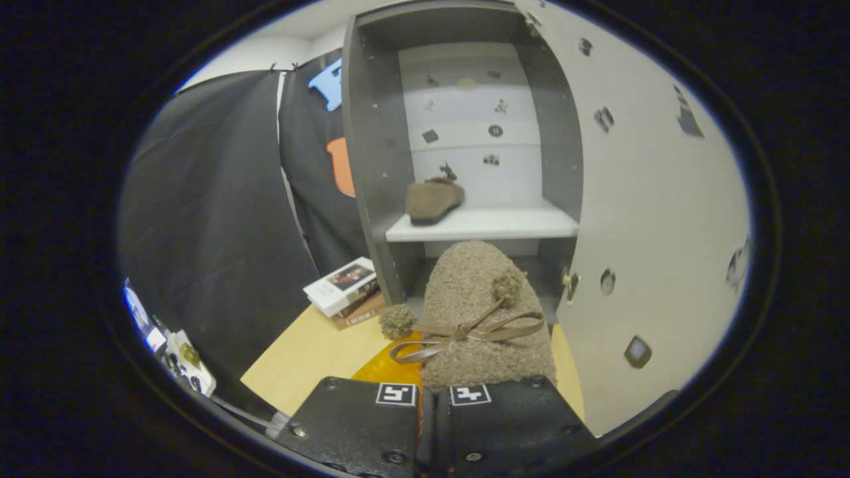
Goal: Open the shoe cabinet door, grab the shoes and put them into the shoe cabinet, then close the shoe cabinet door.
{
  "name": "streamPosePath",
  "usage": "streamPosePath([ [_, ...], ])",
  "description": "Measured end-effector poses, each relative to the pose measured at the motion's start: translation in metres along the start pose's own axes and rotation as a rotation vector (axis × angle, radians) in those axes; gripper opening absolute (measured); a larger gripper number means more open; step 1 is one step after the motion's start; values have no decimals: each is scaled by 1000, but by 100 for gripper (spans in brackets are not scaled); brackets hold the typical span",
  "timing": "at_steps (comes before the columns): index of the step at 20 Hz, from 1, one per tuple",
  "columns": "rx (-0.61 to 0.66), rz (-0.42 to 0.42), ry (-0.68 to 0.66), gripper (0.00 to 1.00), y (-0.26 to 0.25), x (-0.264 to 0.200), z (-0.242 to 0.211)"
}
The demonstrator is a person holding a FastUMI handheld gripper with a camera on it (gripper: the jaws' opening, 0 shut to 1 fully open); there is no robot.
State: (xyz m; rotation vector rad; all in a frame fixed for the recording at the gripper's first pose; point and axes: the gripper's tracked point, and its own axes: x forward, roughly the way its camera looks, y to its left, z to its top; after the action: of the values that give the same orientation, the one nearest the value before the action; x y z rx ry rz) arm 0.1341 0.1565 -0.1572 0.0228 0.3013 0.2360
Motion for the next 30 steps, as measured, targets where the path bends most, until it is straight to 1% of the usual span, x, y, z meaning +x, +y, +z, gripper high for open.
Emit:
streamPosePath([
  [3, -1, -3, -67, 6, 10, 1, 46],
  [8, -15, -33, -158, 6, 14, 32, 118],
  [13, -30, -81, -215, 6, -1, 78, 180],
  [15, -34, -96, -223, 6, -7, 97, 198],
  [17, -36, -113, -232, 6, -15, 129, 213],
  [20, -33, -130, -215, 6, -27, 176, 224],
  [23, -6, -149, -171, 6, -47, 227, 224],
  [27, 39, -158, -92, 6, -71, 283, 206],
  [30, 65, -171, -38, 6, -85, 314, 190],
])
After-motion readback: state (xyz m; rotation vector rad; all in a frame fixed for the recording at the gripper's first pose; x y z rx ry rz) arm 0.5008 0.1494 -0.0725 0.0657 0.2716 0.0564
